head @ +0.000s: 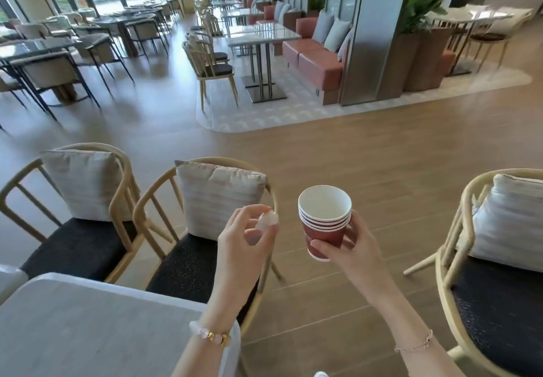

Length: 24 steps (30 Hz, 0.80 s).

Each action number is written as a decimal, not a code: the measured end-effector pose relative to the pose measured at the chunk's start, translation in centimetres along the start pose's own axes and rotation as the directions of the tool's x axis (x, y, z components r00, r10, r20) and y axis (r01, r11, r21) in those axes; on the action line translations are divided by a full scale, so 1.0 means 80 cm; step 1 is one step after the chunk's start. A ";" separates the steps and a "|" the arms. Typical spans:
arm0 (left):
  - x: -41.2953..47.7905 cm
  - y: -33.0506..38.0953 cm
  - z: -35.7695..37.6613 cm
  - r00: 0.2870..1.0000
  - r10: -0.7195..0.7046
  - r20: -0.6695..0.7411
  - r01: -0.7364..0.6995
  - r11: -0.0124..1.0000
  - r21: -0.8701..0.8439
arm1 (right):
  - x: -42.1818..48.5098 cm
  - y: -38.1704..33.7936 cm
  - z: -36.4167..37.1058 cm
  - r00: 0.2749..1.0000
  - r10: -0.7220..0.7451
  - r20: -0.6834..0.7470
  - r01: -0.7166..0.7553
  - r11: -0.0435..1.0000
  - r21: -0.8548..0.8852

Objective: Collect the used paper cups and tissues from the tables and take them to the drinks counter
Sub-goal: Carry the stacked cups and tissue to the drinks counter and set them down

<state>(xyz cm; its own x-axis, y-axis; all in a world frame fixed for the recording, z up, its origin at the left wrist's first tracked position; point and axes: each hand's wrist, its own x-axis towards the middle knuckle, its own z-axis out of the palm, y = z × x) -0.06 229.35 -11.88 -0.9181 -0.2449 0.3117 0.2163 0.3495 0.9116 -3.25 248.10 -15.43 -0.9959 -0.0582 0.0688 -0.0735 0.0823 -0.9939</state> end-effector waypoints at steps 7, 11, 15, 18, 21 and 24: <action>0.083 0.011 0.106 0.998 -0.030 0.058 0.033 0.998 -0.055 | 0.082 0.004 -0.083 0.996 -0.001 -0.086 0.001 1.000 -0.007; 0.123 0.021 0.168 0.996 0.003 0.091 0.004 0.997 -0.082 | 0.118 0.003 -0.136 0.992 -0.007 -0.125 0.004 1.000 -0.025; 0.160 0.027 0.232 0.984 0.055 0.171 -0.037 0.994 -0.106 | 0.149 0.011 -0.190 0.974 -0.004 -0.228 -0.001 1.000 -0.021; 0.189 0.027 0.277 0.970 0.066 0.236 -0.036 0.991 -0.128 | 0.177 0.018 -0.225 0.956 0.014 -0.294 -0.020 1.000 -0.017; 0.228 0.022 0.324 0.954 0.086 0.288 -0.050 0.990 -0.129 | 0.212 0.029 -0.261 0.930 0.027 -0.366 -0.032 0.999 -0.007; 0.276 0.014 0.375 0.934 0.126 0.333 -0.084 0.987 -0.139 | 0.259 0.040 -0.293 0.911 0.035 -0.412 -0.046 0.999 -0.018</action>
<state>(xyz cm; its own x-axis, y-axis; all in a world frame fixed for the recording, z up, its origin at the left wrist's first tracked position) -30.07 251.44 -11.99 -0.9411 0.1163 0.3174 0.3368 0.2401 0.9105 -25.35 270.46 -15.16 -0.9310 0.3594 0.0637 -0.0284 0.1027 -0.9943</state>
